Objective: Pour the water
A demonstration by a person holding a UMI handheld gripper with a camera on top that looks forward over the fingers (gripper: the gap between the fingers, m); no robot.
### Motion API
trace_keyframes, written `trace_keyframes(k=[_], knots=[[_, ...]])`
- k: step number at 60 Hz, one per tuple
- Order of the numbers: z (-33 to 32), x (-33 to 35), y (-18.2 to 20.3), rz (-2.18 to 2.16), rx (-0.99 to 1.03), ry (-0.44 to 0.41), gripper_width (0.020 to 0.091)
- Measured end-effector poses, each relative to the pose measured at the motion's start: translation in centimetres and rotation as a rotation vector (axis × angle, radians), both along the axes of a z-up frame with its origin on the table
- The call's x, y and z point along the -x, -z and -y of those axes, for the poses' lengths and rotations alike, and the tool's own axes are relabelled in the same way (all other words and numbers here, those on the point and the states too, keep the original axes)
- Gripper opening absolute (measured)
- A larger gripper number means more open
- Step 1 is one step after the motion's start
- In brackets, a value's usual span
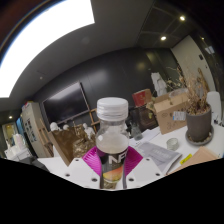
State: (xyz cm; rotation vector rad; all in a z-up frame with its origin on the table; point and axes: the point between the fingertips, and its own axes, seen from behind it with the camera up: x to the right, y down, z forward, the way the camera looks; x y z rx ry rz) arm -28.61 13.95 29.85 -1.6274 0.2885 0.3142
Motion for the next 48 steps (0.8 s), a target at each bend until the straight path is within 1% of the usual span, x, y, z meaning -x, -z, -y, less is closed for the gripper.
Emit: trace_keyframes(k=[4, 8, 18, 25, 31, 36, 41, 48], knots=[[-0.1, -2.9, 1.8, 0.136, 0.031, 0.042, 0.0248], [-0.3, -5.1, 4.7, 0.256, 0.085, 0.063, 0.0249], [0.3, -8.0, 14.3, 0.355, 0.228, 0.065, 0.0248], [1.3, -9.0, 19.0, 0.355, 0.290, 0.077, 0.0248], [1.5, -9.3, 21.7, 0.354, 0.325, 0.082, 0.0251], [1.7, -9.6, 23.3, 0.351, 0.349, 0.087, 0.0252], [1.9, -9.8, 24.4, 0.357, 0.367, 0.093, 0.0252], [1.7, -9.7, 24.2, 0.361, 0.346, 0.099, 0.0255]])
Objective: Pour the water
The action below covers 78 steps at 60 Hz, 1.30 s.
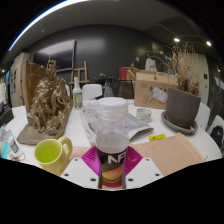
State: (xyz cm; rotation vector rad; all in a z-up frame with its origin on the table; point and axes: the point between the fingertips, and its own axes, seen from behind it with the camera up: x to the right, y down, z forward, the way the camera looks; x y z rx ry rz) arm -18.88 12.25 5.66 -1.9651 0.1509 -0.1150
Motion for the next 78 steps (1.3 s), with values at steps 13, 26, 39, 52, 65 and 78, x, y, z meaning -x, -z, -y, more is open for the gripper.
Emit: trace_keyframes(k=[13, 26, 39, 52, 65, 78], knots=[[0.6, 0.0, 0.3, -0.009, 0.045, 0.019, 0.0530], [4.2, 1.1, -3.1, 0.010, 0.082, 0.038, 0.0855], [13.7, 5.0, -7.8, 0.018, 0.170, 0.045, 0.0858], [24.1, 10.4, -12.8, 0.009, 0.201, 0.035, 0.0860], [30.7, 12.2, -15.6, 0.030, 0.206, 0.092, 0.0861], [33.1, 12.8, -16.3, 0.064, 0.213, 0.091, 0.0858]])
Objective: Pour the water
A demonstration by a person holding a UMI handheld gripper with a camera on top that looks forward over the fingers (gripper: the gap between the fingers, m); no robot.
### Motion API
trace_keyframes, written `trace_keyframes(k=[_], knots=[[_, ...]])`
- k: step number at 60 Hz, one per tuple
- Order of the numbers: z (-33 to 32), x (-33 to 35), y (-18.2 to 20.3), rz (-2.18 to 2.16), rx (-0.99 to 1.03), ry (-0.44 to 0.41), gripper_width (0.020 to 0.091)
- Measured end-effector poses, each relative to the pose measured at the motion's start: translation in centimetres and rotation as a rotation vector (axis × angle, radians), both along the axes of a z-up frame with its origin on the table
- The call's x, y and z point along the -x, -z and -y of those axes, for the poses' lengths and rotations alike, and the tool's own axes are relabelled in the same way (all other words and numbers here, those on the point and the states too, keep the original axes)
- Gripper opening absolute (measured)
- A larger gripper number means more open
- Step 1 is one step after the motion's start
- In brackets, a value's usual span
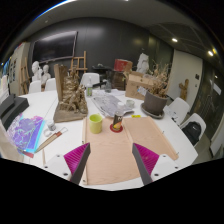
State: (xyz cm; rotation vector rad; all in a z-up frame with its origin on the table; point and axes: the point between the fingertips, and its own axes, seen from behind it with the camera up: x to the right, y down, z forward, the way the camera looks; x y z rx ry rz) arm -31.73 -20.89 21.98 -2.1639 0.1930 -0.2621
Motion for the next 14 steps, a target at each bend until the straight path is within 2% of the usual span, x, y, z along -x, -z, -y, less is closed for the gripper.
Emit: trace_keyframes(k=[14], knots=[[0.64, -0.85, -0.23, 0.038, -0.002, 0.002, 0.0857]])
